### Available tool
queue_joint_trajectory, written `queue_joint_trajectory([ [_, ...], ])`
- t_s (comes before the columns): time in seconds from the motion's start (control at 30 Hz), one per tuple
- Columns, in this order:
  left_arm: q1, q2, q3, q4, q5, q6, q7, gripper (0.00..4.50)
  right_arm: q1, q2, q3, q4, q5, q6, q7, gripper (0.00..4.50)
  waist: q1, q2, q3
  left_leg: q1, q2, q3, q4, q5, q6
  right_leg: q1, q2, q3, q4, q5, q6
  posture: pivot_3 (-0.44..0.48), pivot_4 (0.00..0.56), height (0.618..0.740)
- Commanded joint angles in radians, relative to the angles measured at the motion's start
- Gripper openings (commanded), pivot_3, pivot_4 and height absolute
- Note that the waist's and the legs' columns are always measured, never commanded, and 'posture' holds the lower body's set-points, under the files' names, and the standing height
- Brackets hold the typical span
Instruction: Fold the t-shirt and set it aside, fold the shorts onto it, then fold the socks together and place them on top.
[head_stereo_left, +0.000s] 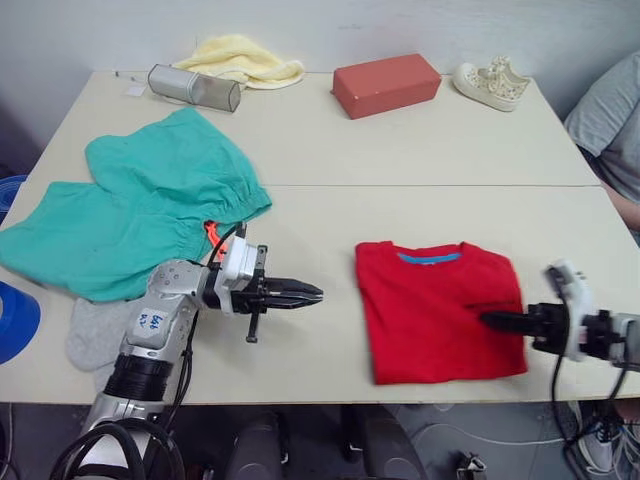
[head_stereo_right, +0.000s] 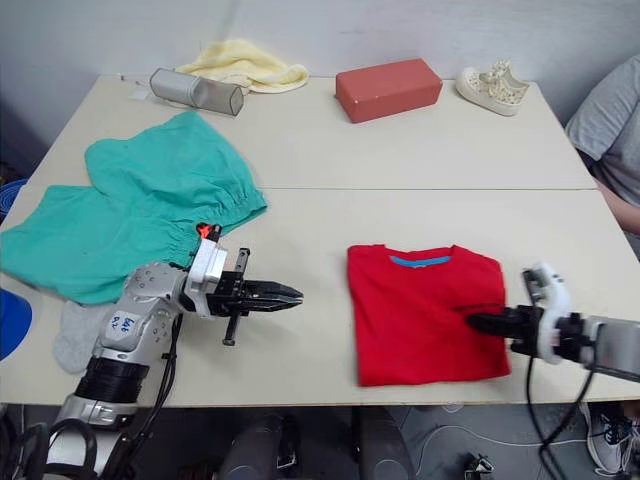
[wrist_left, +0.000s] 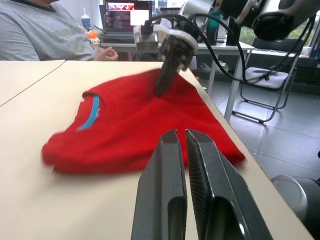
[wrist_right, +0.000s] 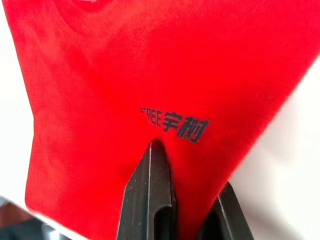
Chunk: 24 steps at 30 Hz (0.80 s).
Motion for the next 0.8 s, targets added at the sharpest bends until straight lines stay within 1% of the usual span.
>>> queue_joint_trajectory([
  [0.03, 0.006, -0.003, 0.01, 0.009, -0.014, -0.022, -0.017, 0.26, 0.012, -0.088, -0.012, 0.09, -0.091, -0.104, 0.098, 0.03, -0.001, 0.0, 0.0, 0.0, 0.0, 0.0, 0.0, 0.0, 0.001, 0.0, 0.0, 0.0, 0.0, 0.0, 0.0, 0.0, 0.15, 0.74],
  [0.1, 0.004, -0.003, 0.009, 0.02, -0.013, -0.028, -0.026, 0.26, 0.008, -0.145, 0.021, 0.187, -0.17, -0.193, 0.158, 0.03, -0.002, 0.0, 0.0, 0.001, 0.0, 0.0, 0.0, 0.0, 0.002, 0.0, 0.001, 0.001, 0.0, 0.001, 0.001, 0.0, 0.15, 0.74],
  [0.23, -0.004, -0.003, 0.009, 0.04, -0.01, -0.039, -0.037, 0.26, -0.008, -0.218, 0.11, 0.346, -0.31, -0.35, 0.256, 0.03, -0.002, 0.001, 0.0, 0.001, 0.0, 0.001, 0.0, 0.001, 0.003, 0.0, 0.001, 0.001, 0.001, 0.001, 0.001, 0.0, 0.15, 0.74],
  [0.33, -0.009, -0.001, 0.01, 0.05, -0.006, -0.044, -0.042, 0.26, -0.046, -0.24, 0.182, 0.49, -0.43, -0.504, 0.309, 0.03, -0.002, 0.001, 0.0, 0.001, -0.001, 0.001, 0.001, 0.001, 0.002, 0.0, 0.001, 0.002, 0.001, 0.001, 0.001, 0.0, 0.15, 0.74],
  [0.37, -0.012, 0.0, 0.011, 0.051, -0.006, -0.042, -0.042, 0.26, -0.058, -0.26, 0.23, 0.543, -0.483, -0.564, 0.347, 0.03, -0.002, 0.001, 0.0, 0.001, -0.001, 0.001, 0.001, 0.002, 0.0, 0.0, 0.001, 0.002, 0.001, 0.001, 0.001, 0.0, 0.15, 0.74],
  [0.43, -0.018, 0.002, 0.012, 0.053, -0.006, -0.039, -0.04, 0.26, -0.098, -0.278, 0.292, 0.627, -0.557, -0.647, 0.394, 0.03, -0.003, 0.005, 0.0, 0.001, -0.001, 0.002, 0.002, 0.003, 0.0, 0.0, 0.002, 0.002, 0.002, 0.001, 0.002, 0.0, 0.15, 0.74],
  [0.57, -0.018, 0.011, 0.014, 0.049, -0.006, -0.034, -0.038, 0.26, -0.199, -0.26, 0.331, 0.734, -0.621, -0.704, 0.426, 0.03, -0.003, 0.009, 0.001, 0.001, -0.001, 0.004, 0.006, 0.003, 0.0, 0.0, 0.001, 0.002, 0.003, 0.002, 0.003, 0.0, 0.15, 0.74],
  [0.6, -0.014, 0.014, 0.016, 0.041, -0.008, -0.03, -0.035, 0.26, -0.226, -0.258, 0.321, 0.759, -0.609, -0.642, 0.432, 0.03, -0.004, 0.009, 0.001, 0.001, -0.001, 0.004, 0.006, 0.003, 0.0, 0.0, 0.001, 0.002, 0.003, 0.002, 0.004, 0.0, 0.15, 0.74],
  [0.63, -0.012, 0.016, 0.018, 0.035, -0.01, -0.027, -0.034, 0.26, -0.236, -0.263, 0.321, 0.759, -0.587, -0.574, 0.474, 0.03, -0.004, 0.009, 0.001, 0.001, -0.001, 0.005, 0.007, 0.003, 0.0, 0.0, 0.001, 0.002, 0.003, 0.002, 0.004, 0.0, 0.15, 0.74],
  [0.67, -0.009, 0.018, 0.019, 0.031, -0.012, -0.025, -0.034, 0.26, -0.217, -0.269, 0.327, 0.733, -0.578, -0.555, 0.525, 0.27, -0.004, 0.009, 0.002, 0.001, -0.001, 0.005, 0.007, 0.003, 0.0, 0.0, 0.001, 0.004, 0.003, 0.002, 0.004, 0.0, 0.15, 0.74],
  [0.7, -0.008, 0.02, 0.02, 0.029, -0.013, -0.023, -0.034, 0.26, -0.205, -0.267, 0.323, 0.724, -0.592, -0.573, 0.518, 0.56, -0.004, 0.009, 0.002, 0.001, 0.0, 0.004, 0.008, 0.003, 0.0, 0.0, 0.0, 0.005, 0.003, 0.002, 0.004, 0.0, 0.15, 0.74],
  [0.73, -0.007, 0.021, 0.021, 0.027, -0.014, -0.023, -0.032, 0.26, -0.192, -0.267, 0.314, 0.722, -0.609, -0.599, 0.504, 0.76, -0.004, 0.01, 0.001, 0.001, 0.001, 0.004, 0.008, 0.002, -0.001, 0.0, 0.0, 0.005, 0.003, 0.003, 0.003, 0.0, 0.15, 0.74],
  [0.8, -0.007, 0.023, 0.022, 0.025, -0.014, -0.023, -0.031, 0.26, -0.165, -0.277, 0.284, 0.725, -0.624, -0.631, 0.493, 1.49, -0.001, 0.011, 0.001, 0.001, 0.001, 0.004, 0.008, 0.002, -0.001, 0.0, 0.0, 0.005, 0.004, 0.002, 0.003, 0.0, 0.15, 0.74],
])
